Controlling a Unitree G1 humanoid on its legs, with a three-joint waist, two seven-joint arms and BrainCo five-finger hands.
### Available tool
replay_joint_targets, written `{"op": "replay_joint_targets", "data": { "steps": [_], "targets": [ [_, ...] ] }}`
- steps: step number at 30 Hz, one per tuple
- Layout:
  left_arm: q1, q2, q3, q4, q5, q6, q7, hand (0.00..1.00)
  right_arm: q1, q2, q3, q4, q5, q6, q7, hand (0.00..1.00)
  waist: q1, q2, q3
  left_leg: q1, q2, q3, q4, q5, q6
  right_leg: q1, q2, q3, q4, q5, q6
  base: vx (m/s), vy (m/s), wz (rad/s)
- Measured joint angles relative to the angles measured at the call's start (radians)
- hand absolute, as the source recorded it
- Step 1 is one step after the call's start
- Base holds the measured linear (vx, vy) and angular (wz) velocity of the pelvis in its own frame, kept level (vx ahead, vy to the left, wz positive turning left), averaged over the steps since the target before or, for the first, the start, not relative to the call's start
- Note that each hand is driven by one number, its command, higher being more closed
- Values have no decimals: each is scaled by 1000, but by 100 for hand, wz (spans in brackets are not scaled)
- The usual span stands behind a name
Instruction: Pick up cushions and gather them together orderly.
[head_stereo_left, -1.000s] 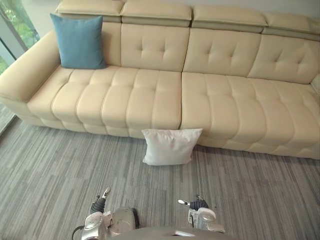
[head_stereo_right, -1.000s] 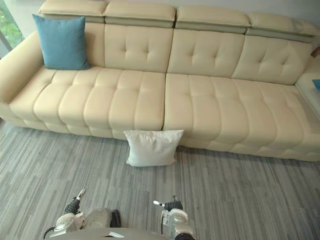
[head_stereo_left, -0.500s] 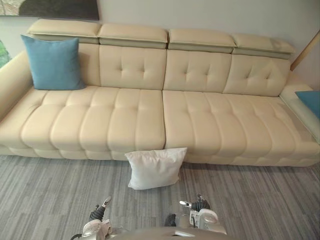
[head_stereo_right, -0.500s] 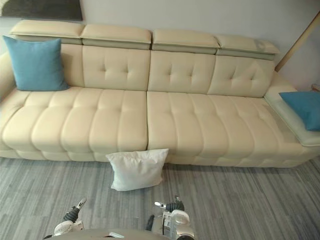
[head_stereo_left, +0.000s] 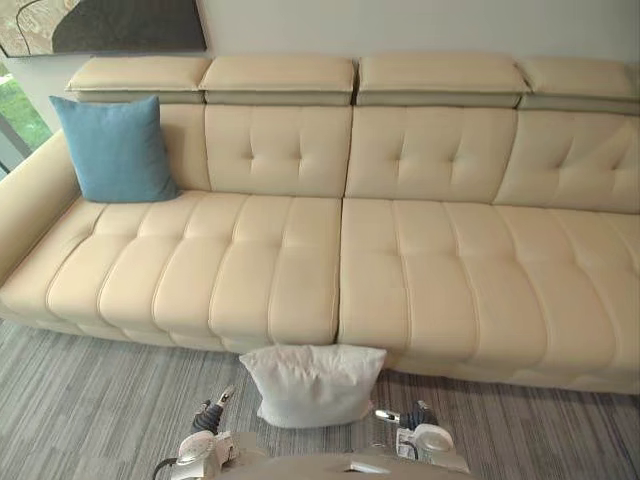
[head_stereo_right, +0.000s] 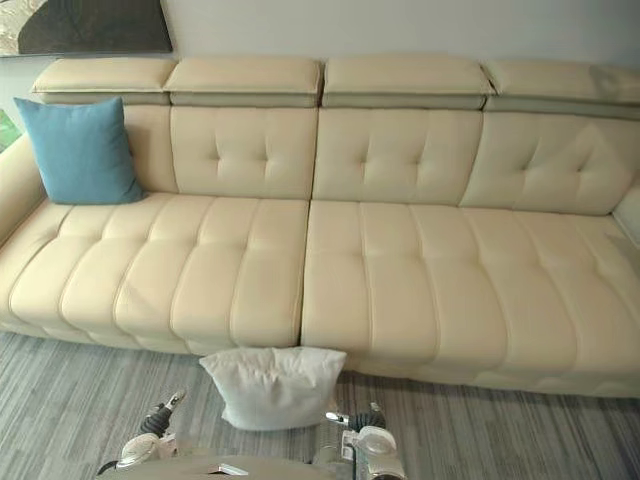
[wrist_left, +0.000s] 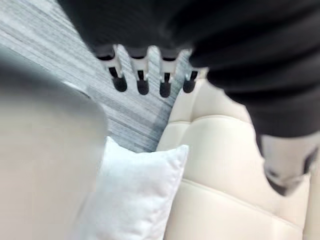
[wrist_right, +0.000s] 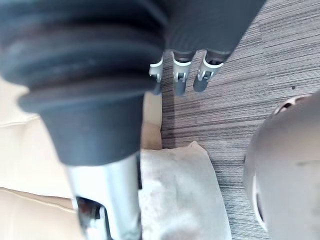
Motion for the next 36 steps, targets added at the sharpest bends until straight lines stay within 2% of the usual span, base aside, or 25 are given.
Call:
{"op": "replay_joint_targets", "data": {
  "steps": [2, 3, 4, 5, 8, 12, 14, 18, 25, 28, 31, 32, 33, 34, 36],
  "targets": [
    [-1, 1, 0, -7, 0, 0, 0, 0, 0, 4, -20, 2, 4, 0, -1, 0, 4, -3, 3, -15, -15, 28, -143, -7, 5, 16, -19, -1, 0, 6, 13, 181, 172, 1],
    [-2, -4, -3, -6, 0, 0, 0, 0, 0, 3, -26, -2, 4, 0, -1, 0, 2, 3, 5, -18, -26, 45, -279, 27, 12, 26, -25, -3, 12, 6, 40, 235, 258, 21],
    [-4, 14, -3, -3, 0, -1, 0, 0, 2, 16, -25, -1, 4, 0, -1, 0, 5, -13, 11, 16, -76, 54, -335, 33, 20, 24, -49, 22, 12, 1, 64, 205, 253, 29],
    [-4, 26, -3, -6, 0, -4, 1, 0, 2, 31, -25, -1, 4, 0, 1, 0, 4, -44, 8, 30, -103, 57, -373, 43, 32, 23, -64, 47, -4, 8, 62, 143, 189, 28],
    [-5, 42, -2, -2, 0, -3, 0, 0, 0, 62, -26, -2, 4, -1, 1, 0, 8, -67, 11, 54, -145, 55, -410, 53, 49, 53, -85, 72, -53, 42, 62, 121, 170, 19],
    [-1, 41, -1, 9, 0, -3, -1, 0, 1, 63, -25, 0, 3, -3, 2, 0, 7, -63, 9, 110, -162, 66, -479, 68, 59, 88, -90, 81, -93, 85, 70, 69, 73, -2],
    [0, 40, 0, 12, 0, -2, -1, 0, 2, 63, -25, 1, 1, -4, 2, 0, 6, -71, 3, 130, -163, 82, -524, 91, 54, 94, -85, 100, -123, 108, 78, 9, -15, -19],
    [0, 35, 0, 27, 1, -2, -1, 0, 4, 62, -25, 1, 0, -5, 2, 0, 1, -60, 0, 175, -164, 101, -629, 150, 41, 103, -74, 109, -178, 147, 80, -37, -33, -15],
    [2, 32, -3, 45, 1, -2, -1, 0, 14, 56, -23, 0, 0, -6, 2, 0, 1, -55, -10, 246, -180, 110, -780, 222, 18, 116, -59, 134, -230, 163, 81, -75, -27, -12],
    [1, 36, -12, 45, 1, -2, -1, 0, 17, 45, 5, -7, -5, -5, 0, 0, 3, -59, -11, 256, -195, 114, -835, 259, 18, 103, -62, 151, -245, 163, 81, -142, -7, -6],
    [-5, 46, -40, 23, 1, -2, 1, 0, 15, 30, 66, -56, -18, -3, -3, 0, 9, -64, 11, 207, -197, 135, -804, 261, 21, 54, -68, 170, -239, 155, 93, -173, -23, -20],
    [-13, 51, -41, 10, 0, -1, 3, 0, 7, 28, 86, -86, -18, -2, -5, 0, 5, -57, 32, 153, -183, 136, -731, 232, 20, 14, -64, 185, -216, 153, 91, -226, -30, -23],
    [-29, 50, -48, 2, -1, -1, 9, 0, -4, 18, 107, -123, -20, -1, -11, 0, 0, -47, 58, 68, -156, 133, -621, 192, 24, -46, -57, 191, -172, 148, 90, -352, -33, -30],
    [-51, 48, -59, -14, -20, -2, 26, 0, -23, -3, 133, -169, -37, -2, -24, 0, 0, -26, 81, -51, -110, 133, -487, 144, 27, -142, -35, 208, -107, 142, 84, -400, 2, -41],
    [-73, 51, -72, -40, -44, -4, 43, 0, -69, -32, 156, -216, -54, -2, -42, 0, 1, -11, 122, -173, -66, 133, -371, 98, 29, -267, -15, 232, -12, 124, 73, -349, 49, -48]
  ]
}}
